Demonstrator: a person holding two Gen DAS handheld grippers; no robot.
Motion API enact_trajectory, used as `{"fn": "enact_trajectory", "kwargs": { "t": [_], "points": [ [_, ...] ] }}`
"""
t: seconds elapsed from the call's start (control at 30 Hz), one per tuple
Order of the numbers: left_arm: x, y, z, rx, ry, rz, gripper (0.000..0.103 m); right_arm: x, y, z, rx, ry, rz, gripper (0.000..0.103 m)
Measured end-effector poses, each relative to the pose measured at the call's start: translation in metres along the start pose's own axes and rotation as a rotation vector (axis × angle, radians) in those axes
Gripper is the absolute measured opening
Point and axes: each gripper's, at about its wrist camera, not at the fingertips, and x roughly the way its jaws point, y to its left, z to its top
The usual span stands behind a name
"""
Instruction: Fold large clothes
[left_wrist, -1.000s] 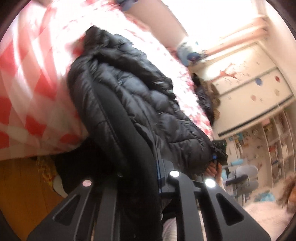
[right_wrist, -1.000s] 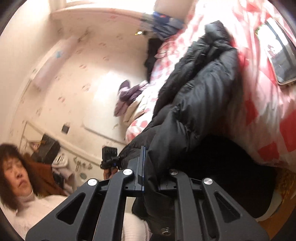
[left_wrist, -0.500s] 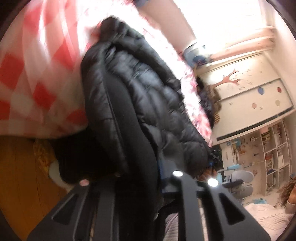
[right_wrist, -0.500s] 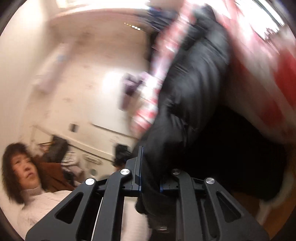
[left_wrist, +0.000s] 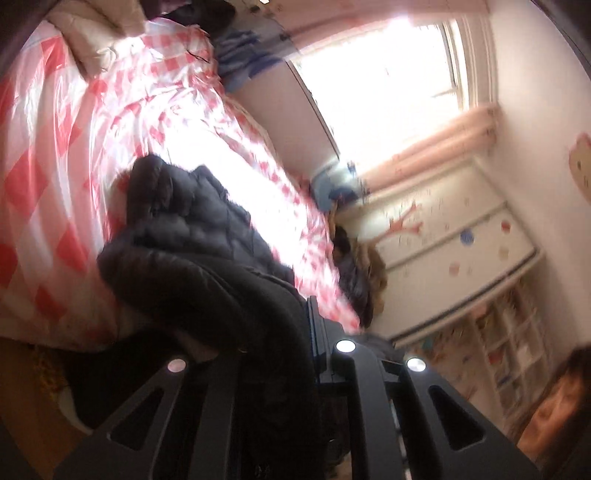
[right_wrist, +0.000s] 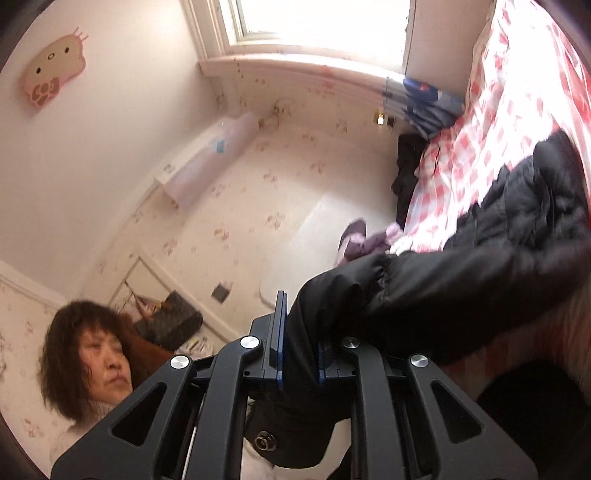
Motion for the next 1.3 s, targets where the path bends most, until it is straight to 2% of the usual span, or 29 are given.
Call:
{"fn": "enact_trajectory", "kwargs": {
  "t": [0.17,0.3,0.5,0.57,0.67,0.8,0.93,1.03,1.1,1.13,1.17,1.2,1.27,1.3],
  "points": [
    [0.035,0.007,0.061,-0.036,-0.068,-0.031,0.012,0.014,-0.031,0.063,0.000,-0.057,-0.027,0.012],
    [0.075,0.013,0.109,-0.048,-0.106,-0.029,0.012,0.031,-0.055,0.111,0.007,-0.098,-0.083,0.012],
    [0.140,0.049,0.166,-0.111,-0.141,0.012,0.012,0.051,-0.120,0.175,0.062,-0.147,-0.239,0.012],
    [0.164,0.065,0.186,-0.129,-0.150,0.037,0.012,0.058,-0.148,0.194,0.089,-0.165,-0.300,0.012],
    [0.198,0.092,0.207,-0.141,-0.160,0.118,0.012,0.066,-0.198,0.216,0.135,-0.182,-0.406,0.012],
    [0.241,0.149,0.215,-0.216,-0.148,0.249,0.013,0.071,-0.273,0.226,0.221,-0.173,-0.562,0.013],
    [0.265,0.193,0.213,-0.279,-0.146,0.314,0.019,0.075,-0.325,0.223,0.273,-0.157,-0.657,0.013],
    [0.280,0.206,0.218,-0.314,-0.119,0.353,0.029,0.087,-0.353,0.233,0.308,-0.123,-0.716,0.018],
    [0.288,0.206,0.225,-0.335,-0.089,0.362,0.049,0.093,-0.362,0.240,0.356,-0.105,-0.753,0.030],
    [0.288,0.205,0.230,-0.369,-0.086,0.338,0.056,0.096,-0.366,0.245,0.393,-0.104,-0.758,0.036],
    [0.284,0.200,0.232,-0.396,-0.096,0.309,0.068,0.097,-0.365,0.248,0.401,-0.111,-0.747,0.049],
    [0.280,0.195,0.234,-0.411,-0.108,0.281,0.080,0.099,-0.360,0.251,0.393,-0.124,-0.733,0.055],
    [0.264,0.178,0.239,-0.431,-0.154,0.198,0.086,0.103,-0.342,0.253,0.360,-0.143,-0.729,0.067],
    [0.255,0.168,0.241,-0.438,-0.184,0.128,0.090,0.107,-0.329,0.253,0.325,-0.137,-0.740,0.073]
  ]
}}
